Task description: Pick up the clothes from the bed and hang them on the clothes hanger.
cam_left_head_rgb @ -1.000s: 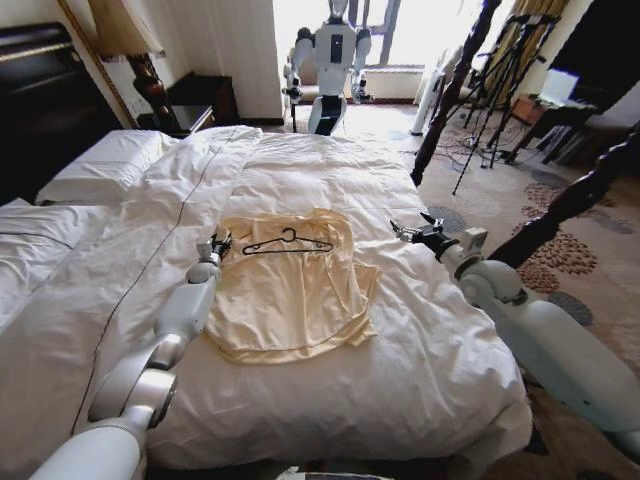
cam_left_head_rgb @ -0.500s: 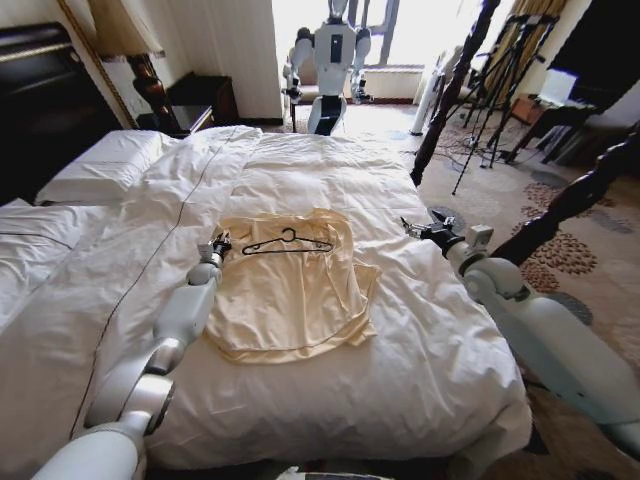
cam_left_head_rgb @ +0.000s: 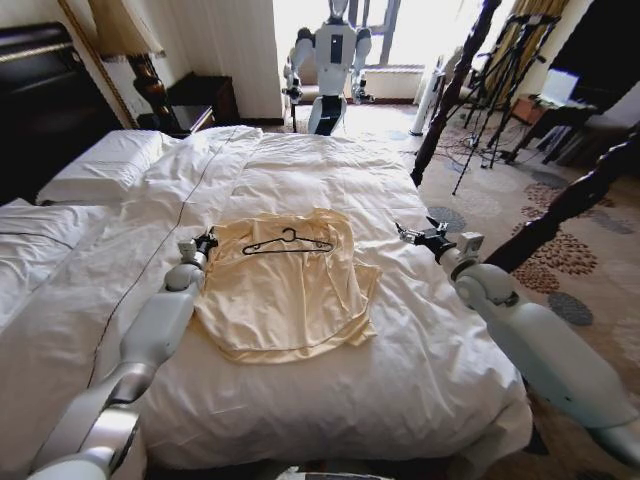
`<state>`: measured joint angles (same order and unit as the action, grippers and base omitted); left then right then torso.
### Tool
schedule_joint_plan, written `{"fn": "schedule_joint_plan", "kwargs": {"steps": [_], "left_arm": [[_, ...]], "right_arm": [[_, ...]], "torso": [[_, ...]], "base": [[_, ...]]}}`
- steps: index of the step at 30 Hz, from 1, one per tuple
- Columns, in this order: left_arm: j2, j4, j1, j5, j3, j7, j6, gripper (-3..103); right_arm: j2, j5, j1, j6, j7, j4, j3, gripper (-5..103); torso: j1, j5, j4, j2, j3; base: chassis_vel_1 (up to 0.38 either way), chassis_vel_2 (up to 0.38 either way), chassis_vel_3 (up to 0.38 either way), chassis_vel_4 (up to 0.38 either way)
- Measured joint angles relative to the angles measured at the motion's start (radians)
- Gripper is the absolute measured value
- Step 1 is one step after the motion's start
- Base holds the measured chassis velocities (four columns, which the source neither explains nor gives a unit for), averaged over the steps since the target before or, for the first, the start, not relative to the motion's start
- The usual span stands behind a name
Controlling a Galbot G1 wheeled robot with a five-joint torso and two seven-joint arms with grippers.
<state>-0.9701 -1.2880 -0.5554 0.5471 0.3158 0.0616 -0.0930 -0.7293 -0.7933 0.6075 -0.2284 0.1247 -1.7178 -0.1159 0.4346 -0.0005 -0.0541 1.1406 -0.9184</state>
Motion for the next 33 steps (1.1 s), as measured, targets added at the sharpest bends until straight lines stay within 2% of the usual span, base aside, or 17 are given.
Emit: {"fn": "schedule_joint_plan", "kwargs": {"steps": [1, 4, 5, 7, 8, 12, 13, 14, 18, 20, 22, 28, 29, 30, 33], "left_arm": [[0.004, -0.061, -0.021, 0.005, 0.001, 0.008, -0.018, 0], [0.004, -0.121, -0.040, 0.007, 0.001, 0.017, -0.036, 0], [0.003, -0.200, -0.065, 0.007, -0.008, 0.033, -0.060, 0], [0.002, -0.215, -0.070, 0.007, -0.011, 0.036, -0.064, 0], [-0.004, -0.285, -0.096, 0.005, -0.036, 0.060, -0.084, 0], [-0.023, -0.364, -0.129, 0.006, -0.085, 0.114, -0.107, 0], [-0.051, -0.408, -0.152, 0.004, -0.135, 0.152, -0.120, 0], [-0.051, -0.408, -0.152, 0.004, -0.135, 0.152, -0.120, 0], [-0.113, -0.433, -0.190, -0.017, -0.224, 0.214, -0.123, 0], [-0.120, -0.435, -0.196, -0.022, -0.234, 0.220, -0.123, 0], [-0.153, -0.433, -0.234, -0.051, -0.274, 0.225, -0.119, 0], [-0.167, -0.429, -0.303, -0.102, -0.298, 0.222, -0.126, -2], [-0.174, -0.441, -0.344, -0.127, -0.290, 0.222, -0.127, 8], [-0.174, -0.441, -0.344, -0.127, -0.290, 0.222, -0.127, 8], [-0.184, -0.481, -0.408, -0.137, -0.240, 0.231, -0.125, 24]], "right_arm": [[-0.001, 0.005, 0.005, 0.000, 0.000, 0.000, -0.002, 100], [-0.001, 0.009, 0.012, 0.000, 0.000, -0.001, -0.006, 100], [0.002, 0.012, 0.022, 0.001, -0.002, -0.002, -0.017, 100], [0.003, 0.013, 0.023, 0.001, -0.002, -0.002, -0.020, 100], [0.009, 0.016, 0.035, 0.002, -0.004, -0.002, -0.034, 100], [0.016, 0.018, 0.050, 0.004, -0.009, -0.003, -0.049, 100], [0.019, 0.020, 0.060, 0.004, -0.014, -0.004, -0.062, 100], [0.019, 0.020, 0.060, 0.004, -0.014, -0.004, -0.062, 100], [0.024, 0.025, 0.082, 0.007, -0.019, -0.007, -0.087, 100], [0.026, 0.026, 0.086, 0.007, -0.021, -0.007, -0.091, 100], [0.029, 0.031, 0.099, 0.009, -0.028, -0.009, -0.105, 100], [0.030, 0.041, 0.106, 0.009, -0.035, -0.009, -0.114, 100], [0.025, 0.042, 0.099, 0.003, -0.039, -0.006, -0.110, 100], [0.025, 0.042, 0.099, 0.003, -0.039, -0.006, -0.110, 100], [0.005, 0.038, 0.068, -0.025, -0.064, 0.024, -0.086, 100]], "torso": [[0.000, 0.0001, -0.0001, 0.000, 0.000], [0.000, 0.0002, -0.0003, 0.000, 0.000], [0.000, 0.0004, -0.0003, 0.000, 0.000], [0.000, 0.0004, -0.0002, 0.000, 0.000], [0.000, 0.0001, -0.0002, 0.000, 0.000], [0.000, 0.0003, -0.0002, 0.000, 0.000], [0.000, 0.0003, -0.0003, 0.000, 0.000], [0.000, 0.0003, -0.0003, 0.000, 0.000], [0.000, 0.0000, -0.0004, 0.000, 0.000], [0.000, 0.0008, -0.0004, 0.000, 0.000], [0.000, -0.0003, -0.0005, 0.000, 0.000], [0.000, 0.0003, -0.0004, 0.000, 0.000], [0.000, -0.0002, -0.0002, 0.000, 0.000], [0.000, -0.0002, -0.0002, 0.000, 0.000], [0.000, 0.0002, -0.0003, 0.000, 0.000]], "base": [[0.000, 0.000, 0.000, 0.000], [0.000, 0.000, 0.000, 0.000], [0.000, 0.000, 0.000, 0.000], [0.000, 0.000, 0.000, 0.000], [0.000, 0.000, 0.000, 0.000], [0.000, 0.000, 0.000, 0.000], [0.000, 0.000, 0.000, 0.000], [0.000, 0.000, 0.000, 0.000], [0.000, 0.000, 0.000, 0.000], [0.000, 0.000, 0.000, 0.000], [0.000, 0.000, 0.000, 0.000], [0.000, 0.000, 0.000, 0.000], [0.000, 0.000, 0.000, 0.000], [0.000, 0.000, 0.000, 0.000], [0.000, 0.000, 0.000, 0.000]]}}
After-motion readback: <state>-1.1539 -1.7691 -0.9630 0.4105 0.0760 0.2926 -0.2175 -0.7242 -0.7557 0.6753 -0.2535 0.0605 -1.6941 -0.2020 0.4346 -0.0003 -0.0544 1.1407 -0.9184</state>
